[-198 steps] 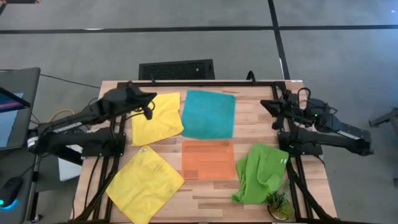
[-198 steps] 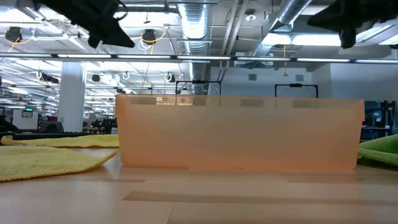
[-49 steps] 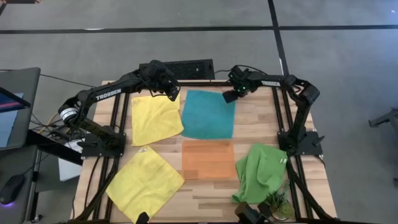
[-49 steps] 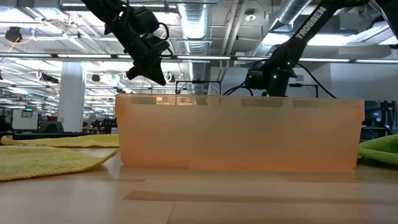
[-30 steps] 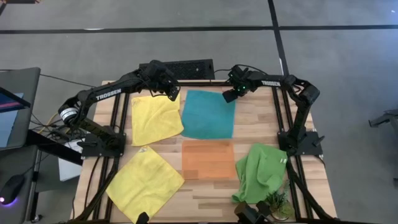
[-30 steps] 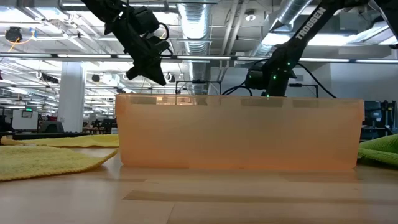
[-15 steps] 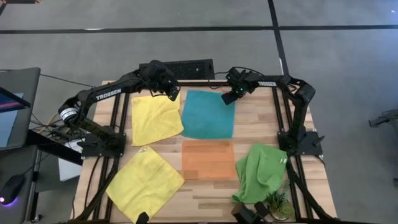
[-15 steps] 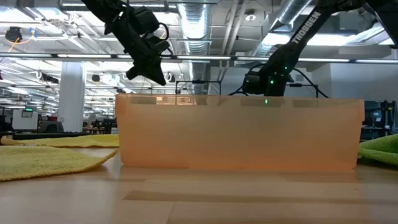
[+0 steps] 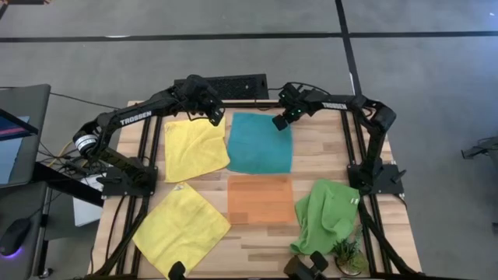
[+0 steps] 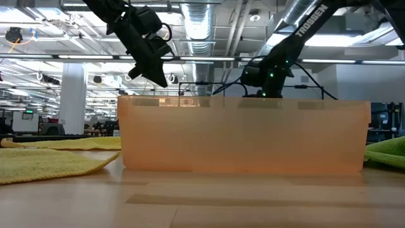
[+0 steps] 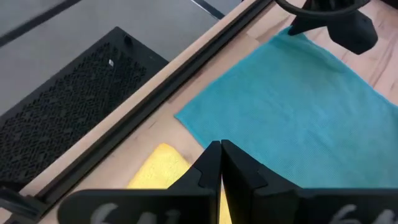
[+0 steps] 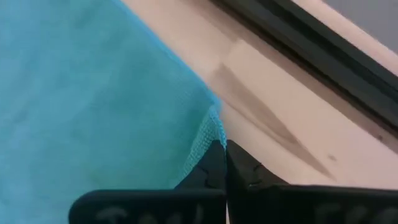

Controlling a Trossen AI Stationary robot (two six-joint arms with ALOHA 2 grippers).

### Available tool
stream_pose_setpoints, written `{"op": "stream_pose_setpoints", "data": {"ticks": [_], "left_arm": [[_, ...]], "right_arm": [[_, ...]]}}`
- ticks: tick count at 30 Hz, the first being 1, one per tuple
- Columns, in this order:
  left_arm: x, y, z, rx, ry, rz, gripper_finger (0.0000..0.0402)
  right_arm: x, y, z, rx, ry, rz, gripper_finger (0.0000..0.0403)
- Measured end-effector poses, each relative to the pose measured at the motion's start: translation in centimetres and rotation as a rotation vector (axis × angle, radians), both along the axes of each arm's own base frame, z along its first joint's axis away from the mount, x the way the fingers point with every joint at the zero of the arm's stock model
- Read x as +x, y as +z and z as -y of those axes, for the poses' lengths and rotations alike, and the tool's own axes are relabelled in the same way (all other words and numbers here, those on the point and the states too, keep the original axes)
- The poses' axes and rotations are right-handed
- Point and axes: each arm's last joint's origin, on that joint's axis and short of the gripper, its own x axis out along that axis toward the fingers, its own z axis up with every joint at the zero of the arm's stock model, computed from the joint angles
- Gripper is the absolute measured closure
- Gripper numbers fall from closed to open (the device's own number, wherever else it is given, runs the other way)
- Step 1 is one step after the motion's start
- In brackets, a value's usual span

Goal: Fold microfiber towels
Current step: Fold the blue towel

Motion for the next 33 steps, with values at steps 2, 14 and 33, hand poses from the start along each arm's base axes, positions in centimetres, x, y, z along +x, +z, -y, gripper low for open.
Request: {"op": "stream_pose_setpoints", "data": {"ticks": [2,14,33], "left_arm": [[-0.3,-0.1,-0.2,-0.031,-0.004,0.007,0.0401],[-1.2,-2.3,-0.5,-0.131,0.053,0.031,0.0377],[1.1,-8.0,-4.2,-0.384,0.073,0.157,0.0235]], "right_arm": [[0.7,0.5,-0.3,-0.012,0.019,0.013,0.0398],[4.1,3.5,-2.5,-0.051,0.143,0.041,0.04],[5.8,8.1,-2.9,-0.094,0.232,0.056,0.0401]]}}
